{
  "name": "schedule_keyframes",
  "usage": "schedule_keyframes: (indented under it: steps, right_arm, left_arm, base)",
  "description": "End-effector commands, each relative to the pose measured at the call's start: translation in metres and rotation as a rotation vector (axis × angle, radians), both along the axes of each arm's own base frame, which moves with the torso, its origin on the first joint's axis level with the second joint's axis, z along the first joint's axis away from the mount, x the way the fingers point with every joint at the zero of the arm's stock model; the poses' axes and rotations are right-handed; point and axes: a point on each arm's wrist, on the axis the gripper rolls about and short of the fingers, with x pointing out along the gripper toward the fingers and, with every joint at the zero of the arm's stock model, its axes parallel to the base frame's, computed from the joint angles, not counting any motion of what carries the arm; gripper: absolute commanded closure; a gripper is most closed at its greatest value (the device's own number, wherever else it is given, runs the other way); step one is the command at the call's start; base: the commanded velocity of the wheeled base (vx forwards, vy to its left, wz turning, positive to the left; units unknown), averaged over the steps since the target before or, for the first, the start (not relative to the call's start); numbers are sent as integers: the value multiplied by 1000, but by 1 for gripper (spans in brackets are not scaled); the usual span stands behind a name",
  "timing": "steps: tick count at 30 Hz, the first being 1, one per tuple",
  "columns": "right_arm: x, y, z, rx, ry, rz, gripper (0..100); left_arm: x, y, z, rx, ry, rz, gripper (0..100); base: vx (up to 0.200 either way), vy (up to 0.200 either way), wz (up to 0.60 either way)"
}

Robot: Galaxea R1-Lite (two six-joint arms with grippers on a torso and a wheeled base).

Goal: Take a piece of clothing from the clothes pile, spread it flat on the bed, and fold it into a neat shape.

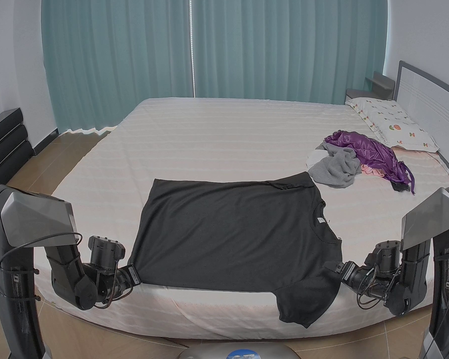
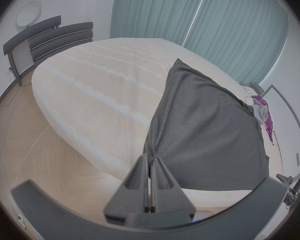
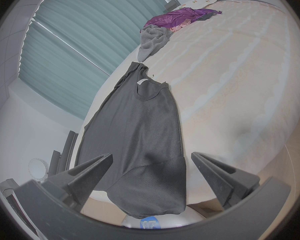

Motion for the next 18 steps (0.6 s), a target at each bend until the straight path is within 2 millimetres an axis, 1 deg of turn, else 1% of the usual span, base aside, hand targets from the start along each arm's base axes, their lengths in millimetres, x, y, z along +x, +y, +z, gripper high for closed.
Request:
schedule_keyframes:
  steps: [1, 2, 3, 8, 18]
  right_arm:
    - [3, 0, -5, -5, 8, 2, 0]
    - [4, 1, -6, -5, 8, 2, 0]
    - [4, 1, -7, -6, 11, 2, 100]
    - [2, -2, -3, -20, 5, 0, 100]
    - [-9, -23, 9, -81, -8, -19, 100]
  left_arm:
    - [0, 0, -1, 0, 2, 1, 100]
    - [0, 0, -1, 1, 4, 0, 100]
    - [0, 0, -1, 1, 4, 0, 100]
    - [-3, 0, -1, 3, 14, 0, 100]
    - [-11, -2, -3, 11, 41, -16, 100]
  base:
    - [0, 0, 0]
    - [0, 0, 0]
    - [0, 0, 0]
    - [0, 0, 0]
    - [0, 0, 0]
